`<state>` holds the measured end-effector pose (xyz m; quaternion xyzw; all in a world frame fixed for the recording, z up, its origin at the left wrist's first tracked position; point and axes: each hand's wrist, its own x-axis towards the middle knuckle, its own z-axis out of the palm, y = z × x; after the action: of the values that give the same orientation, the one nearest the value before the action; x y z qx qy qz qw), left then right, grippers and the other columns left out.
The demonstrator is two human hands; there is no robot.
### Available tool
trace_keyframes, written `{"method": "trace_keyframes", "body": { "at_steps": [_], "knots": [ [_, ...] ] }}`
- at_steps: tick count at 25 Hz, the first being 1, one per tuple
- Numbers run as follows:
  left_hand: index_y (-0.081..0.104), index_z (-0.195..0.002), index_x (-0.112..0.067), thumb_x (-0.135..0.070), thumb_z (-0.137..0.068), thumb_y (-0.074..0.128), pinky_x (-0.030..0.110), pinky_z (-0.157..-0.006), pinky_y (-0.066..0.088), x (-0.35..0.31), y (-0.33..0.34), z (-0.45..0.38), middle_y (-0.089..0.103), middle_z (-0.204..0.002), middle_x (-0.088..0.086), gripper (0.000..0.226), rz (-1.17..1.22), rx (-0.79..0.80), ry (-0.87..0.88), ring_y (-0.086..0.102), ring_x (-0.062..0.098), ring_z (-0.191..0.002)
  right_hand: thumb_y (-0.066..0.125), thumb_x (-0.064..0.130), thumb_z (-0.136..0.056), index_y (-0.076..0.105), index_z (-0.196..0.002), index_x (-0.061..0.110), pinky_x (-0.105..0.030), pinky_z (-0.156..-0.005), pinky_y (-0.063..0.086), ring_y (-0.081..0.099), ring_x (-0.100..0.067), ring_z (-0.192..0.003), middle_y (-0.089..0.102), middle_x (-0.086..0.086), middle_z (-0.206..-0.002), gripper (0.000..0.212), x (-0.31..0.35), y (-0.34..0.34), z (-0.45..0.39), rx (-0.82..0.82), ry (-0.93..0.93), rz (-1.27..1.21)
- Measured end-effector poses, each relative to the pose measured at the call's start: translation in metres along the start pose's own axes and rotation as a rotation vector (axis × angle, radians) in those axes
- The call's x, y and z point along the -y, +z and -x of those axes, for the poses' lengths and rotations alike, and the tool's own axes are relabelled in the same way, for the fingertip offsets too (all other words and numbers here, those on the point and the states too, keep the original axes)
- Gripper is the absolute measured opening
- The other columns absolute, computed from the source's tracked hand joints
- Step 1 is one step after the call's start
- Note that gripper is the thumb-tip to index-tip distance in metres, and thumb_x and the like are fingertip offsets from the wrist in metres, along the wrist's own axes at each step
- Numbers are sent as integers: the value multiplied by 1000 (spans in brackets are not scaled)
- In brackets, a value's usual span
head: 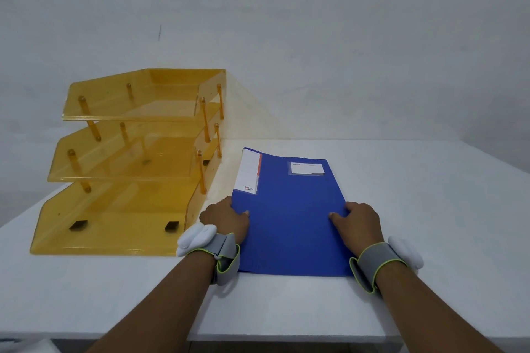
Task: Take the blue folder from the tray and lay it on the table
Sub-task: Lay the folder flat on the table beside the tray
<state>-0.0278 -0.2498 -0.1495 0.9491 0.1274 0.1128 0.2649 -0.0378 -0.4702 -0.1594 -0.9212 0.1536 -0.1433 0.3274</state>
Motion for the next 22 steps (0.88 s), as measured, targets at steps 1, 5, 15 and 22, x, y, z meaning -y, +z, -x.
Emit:
{"method": "trace_keyframes", "body": {
  "at_steps": [1,5,15,22],
  "knots": [
    [60,-114,-12,-33,-88,53,31,-89,44,0,0,-1,67,-117,9,33,-6,2,-1,60,30,-108,61,25,-85,47,-70,1,-30,-64,36,46,-28,-71,54,-17,-83,31,0,0,0,1,-1,4],
    [60,-111,-11,-33,-88,53,31,-87,44,3,2,-2,67,-116,9,32,-32,-2,11,60,30,-107,67,33,-80,43,-62,5,-32,-61,40,48,-28,-69,52,-15,-80,40,2,2,1,8,8,-7],
    [62,-111,-14,-38,-86,54,31,-87,46,8,4,-4,69,-115,7,35,-64,-2,26,62,29,-105,69,44,-76,30,-52,14,-31,-64,38,45,-25,-75,45,-11,-82,55,6,-1,3,27,-12,120],
    [52,-129,-25,-46,-83,56,35,-91,45,12,2,0,60,-123,12,51,-102,-7,-7,54,32,-113,62,51,-80,69,-105,17,-36,-88,46,52,-28,-108,58,-9,-114,43,4,-3,8,26,-52,238]
  ]
}}
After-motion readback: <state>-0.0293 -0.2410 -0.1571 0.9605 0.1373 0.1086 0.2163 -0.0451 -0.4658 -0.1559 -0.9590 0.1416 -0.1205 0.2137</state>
